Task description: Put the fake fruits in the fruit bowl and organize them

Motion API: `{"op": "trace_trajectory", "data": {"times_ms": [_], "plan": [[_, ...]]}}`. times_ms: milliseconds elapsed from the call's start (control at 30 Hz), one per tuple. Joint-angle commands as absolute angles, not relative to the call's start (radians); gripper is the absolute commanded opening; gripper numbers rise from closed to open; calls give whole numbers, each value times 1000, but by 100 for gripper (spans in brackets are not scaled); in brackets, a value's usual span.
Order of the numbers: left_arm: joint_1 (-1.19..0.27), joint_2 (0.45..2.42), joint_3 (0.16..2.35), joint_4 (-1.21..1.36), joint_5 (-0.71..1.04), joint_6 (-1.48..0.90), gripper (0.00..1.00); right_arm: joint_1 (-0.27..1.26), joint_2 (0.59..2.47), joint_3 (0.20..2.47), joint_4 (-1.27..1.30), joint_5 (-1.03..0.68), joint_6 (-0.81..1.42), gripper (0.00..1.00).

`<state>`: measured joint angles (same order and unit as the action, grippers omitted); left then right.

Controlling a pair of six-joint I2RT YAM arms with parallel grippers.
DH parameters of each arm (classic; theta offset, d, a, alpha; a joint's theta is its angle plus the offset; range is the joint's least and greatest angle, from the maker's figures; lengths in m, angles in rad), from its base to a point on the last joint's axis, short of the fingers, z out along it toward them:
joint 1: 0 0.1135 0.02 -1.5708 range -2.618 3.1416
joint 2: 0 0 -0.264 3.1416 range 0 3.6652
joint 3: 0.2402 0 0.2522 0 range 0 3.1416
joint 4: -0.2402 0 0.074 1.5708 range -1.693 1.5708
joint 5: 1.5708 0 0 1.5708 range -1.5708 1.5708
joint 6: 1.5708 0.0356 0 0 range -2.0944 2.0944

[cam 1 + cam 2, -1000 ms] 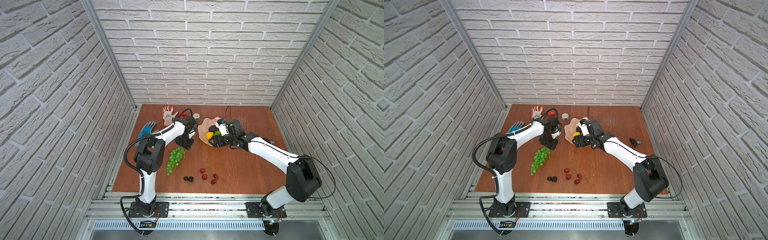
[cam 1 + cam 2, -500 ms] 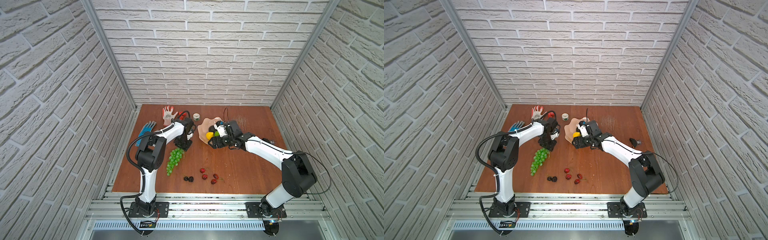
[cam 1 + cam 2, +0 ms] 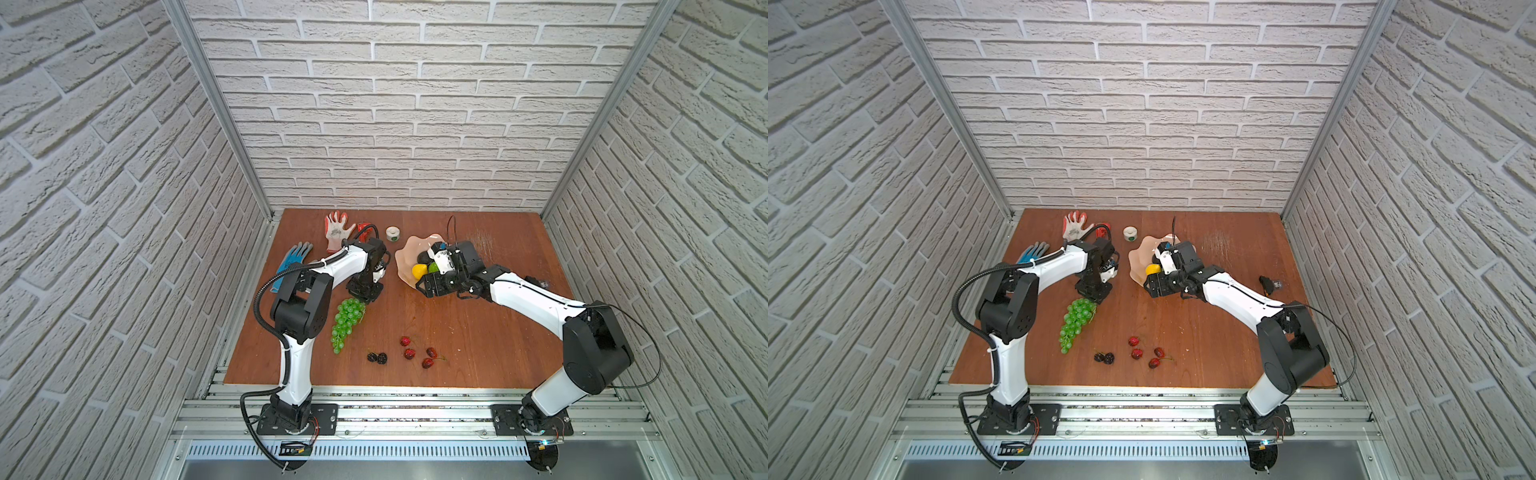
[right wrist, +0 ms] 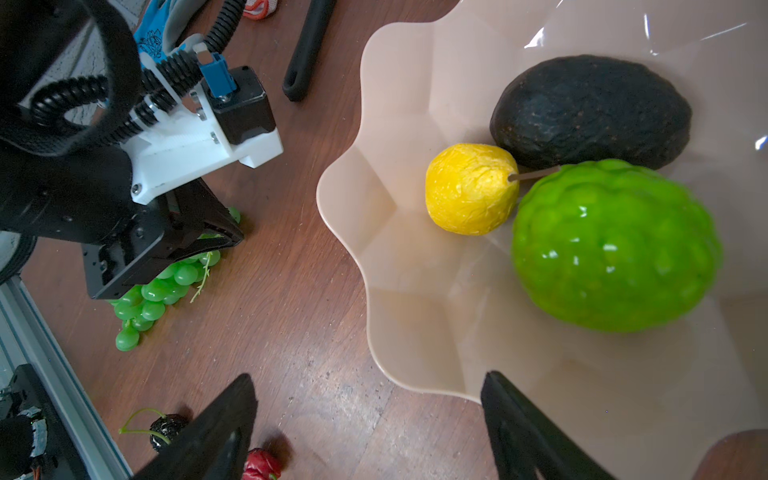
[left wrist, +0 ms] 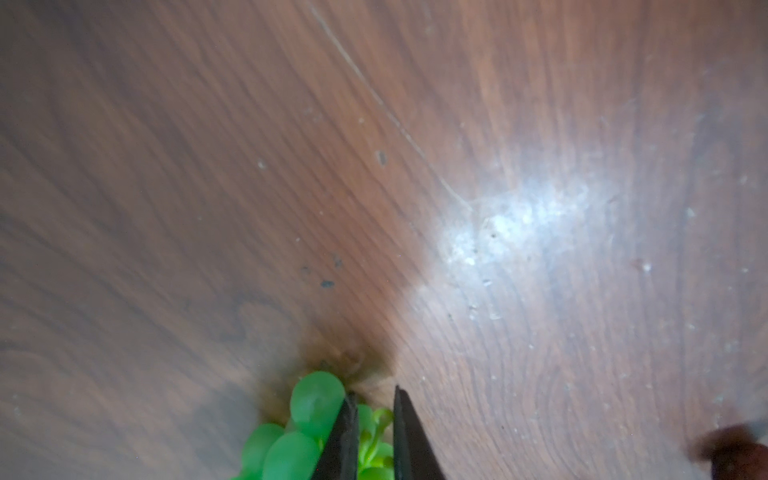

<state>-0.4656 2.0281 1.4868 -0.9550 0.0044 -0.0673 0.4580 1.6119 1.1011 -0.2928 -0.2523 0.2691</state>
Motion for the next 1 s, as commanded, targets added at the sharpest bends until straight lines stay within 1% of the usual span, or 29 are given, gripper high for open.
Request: {"op": "trace_trajectory", "data": {"times_ms": [0, 33, 67, 167, 233, 367, 467, 600, 733, 833, 967], "plan": [[-456, 2003, 1485, -988, 5, -76, 18, 453, 1605, 1108, -252, -261, 261, 86], [-457, 1996, 1488, -989, 5, -76, 19, 453, 1603, 1106, -252, -260, 261, 86], [-457, 1989, 1489, -991, 5, -81, 26, 453, 1600, 1105, -253, -260, 261, 86], [-468, 1963, 1501, -1011, 6, -86, 38, 453, 1593, 1101, -254, -258, 261, 86], [-482, 1953, 1509, -1032, 4, -82, 42, 453, 1591, 1100, -255, -255, 259, 86], [-505, 1965, 1534, -1097, -17, -91, 42, 453, 1592, 1101, -253, -258, 260, 86], [-533, 1960, 1521, -1098, -33, -76, 42, 453, 1592, 1103, -253, -259, 262, 86], [-563, 1983, 1525, -1100, -104, -51, 42, 453, 1589, 1102, -255, -259, 263, 86], [-571, 1979, 1518, -1094, -129, -37, 44, 453, 1579, 1095, -258, -252, 263, 86], [-586, 1968, 1499, -1088, -160, -25, 48, 453, 1577, 1092, -258, -250, 262, 86], [-603, 1972, 1495, -1098, -155, -41, 48, 453, 1583, 1094, -257, -254, 263, 86]]}}
